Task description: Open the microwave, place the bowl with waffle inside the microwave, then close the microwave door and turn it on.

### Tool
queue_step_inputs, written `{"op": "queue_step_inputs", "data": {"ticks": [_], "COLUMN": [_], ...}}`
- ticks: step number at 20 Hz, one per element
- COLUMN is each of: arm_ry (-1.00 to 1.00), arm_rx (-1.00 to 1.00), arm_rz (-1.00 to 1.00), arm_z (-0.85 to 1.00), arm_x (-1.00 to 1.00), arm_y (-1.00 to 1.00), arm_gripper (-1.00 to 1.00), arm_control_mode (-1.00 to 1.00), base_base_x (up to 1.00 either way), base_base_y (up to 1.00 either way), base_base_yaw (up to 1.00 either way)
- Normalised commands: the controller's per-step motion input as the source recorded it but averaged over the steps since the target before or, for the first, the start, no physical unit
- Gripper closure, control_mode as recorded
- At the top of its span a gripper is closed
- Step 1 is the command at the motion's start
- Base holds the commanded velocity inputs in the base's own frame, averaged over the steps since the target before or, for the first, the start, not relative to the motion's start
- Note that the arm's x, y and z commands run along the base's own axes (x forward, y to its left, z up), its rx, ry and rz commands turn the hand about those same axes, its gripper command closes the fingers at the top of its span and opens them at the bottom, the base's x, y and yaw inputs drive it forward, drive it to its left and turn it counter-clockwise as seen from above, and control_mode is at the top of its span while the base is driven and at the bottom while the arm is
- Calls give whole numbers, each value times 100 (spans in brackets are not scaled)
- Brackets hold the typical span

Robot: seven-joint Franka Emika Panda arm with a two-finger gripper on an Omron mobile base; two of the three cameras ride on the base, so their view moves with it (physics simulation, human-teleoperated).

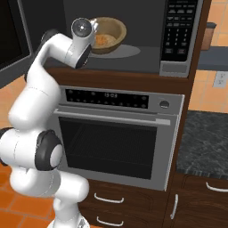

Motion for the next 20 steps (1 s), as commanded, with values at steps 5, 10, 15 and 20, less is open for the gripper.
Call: {"op": "queue_step_inputs", "data": {"ticks": [5,10,15,20], "arm_ry": [2,0,0,0], "arm_rx": [1,1,0,0], "arm_rz": [-2,-3,-5,-2], "arm_z": [-15,-9,-1,-4], "arm_x": [52,4,0,0], "arm_y": [-10,-7,-1,0], "arm_gripper": [100,-100,-100,-100], "arm_control_mode": [-100,-100,-100,-100], "base_base_x": [0,0,0,0], "base_base_y": [0,0,0,0], "base_base_yaw": [0,0,0,0]}}
